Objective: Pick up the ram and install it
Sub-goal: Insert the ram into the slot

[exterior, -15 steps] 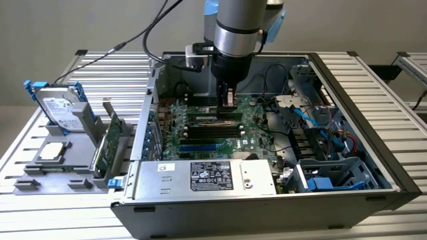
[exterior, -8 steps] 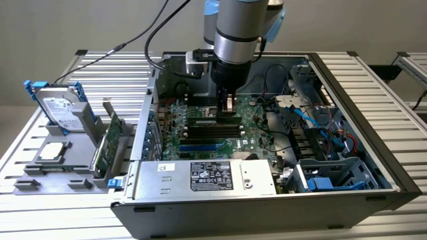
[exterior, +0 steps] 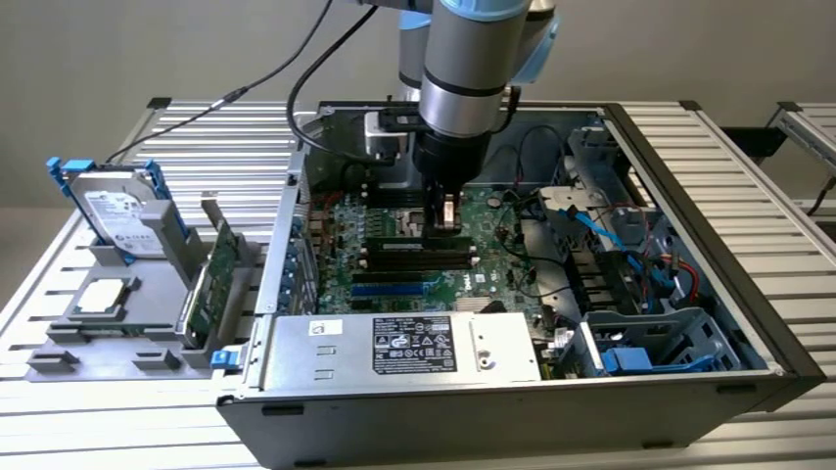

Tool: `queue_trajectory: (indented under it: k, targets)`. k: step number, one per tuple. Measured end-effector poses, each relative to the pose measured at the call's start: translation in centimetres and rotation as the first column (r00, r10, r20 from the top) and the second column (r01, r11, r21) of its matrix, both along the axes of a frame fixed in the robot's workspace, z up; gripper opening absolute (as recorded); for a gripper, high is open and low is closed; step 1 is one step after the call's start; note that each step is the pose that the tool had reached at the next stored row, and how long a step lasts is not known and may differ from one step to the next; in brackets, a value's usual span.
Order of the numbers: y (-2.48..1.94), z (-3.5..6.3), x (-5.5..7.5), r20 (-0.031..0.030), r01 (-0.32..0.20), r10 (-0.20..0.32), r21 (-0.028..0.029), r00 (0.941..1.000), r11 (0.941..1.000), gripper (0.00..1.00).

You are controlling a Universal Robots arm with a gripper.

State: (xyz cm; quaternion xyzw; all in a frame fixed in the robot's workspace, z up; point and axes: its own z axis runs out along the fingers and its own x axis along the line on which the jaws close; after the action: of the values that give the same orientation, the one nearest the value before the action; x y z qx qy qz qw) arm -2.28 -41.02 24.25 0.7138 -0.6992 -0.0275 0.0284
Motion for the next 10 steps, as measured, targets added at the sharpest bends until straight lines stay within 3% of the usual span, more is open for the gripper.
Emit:
queue_trajectory:
  k: [3,6,10]
  targets:
    - [0.0,-0.09,0.16,-0.0001,0.0,0.0,-0.0003,1.0,1.0,0.13]
    - [0.01,-0.28,0.17,-0.0002,-0.001,0.001,-0.0058,1.0,1.0,0.13]
    - [0.01,-0.66,0.17,-0.0001,-0.001,0.001,-0.0082,1.0,1.0,0.13]
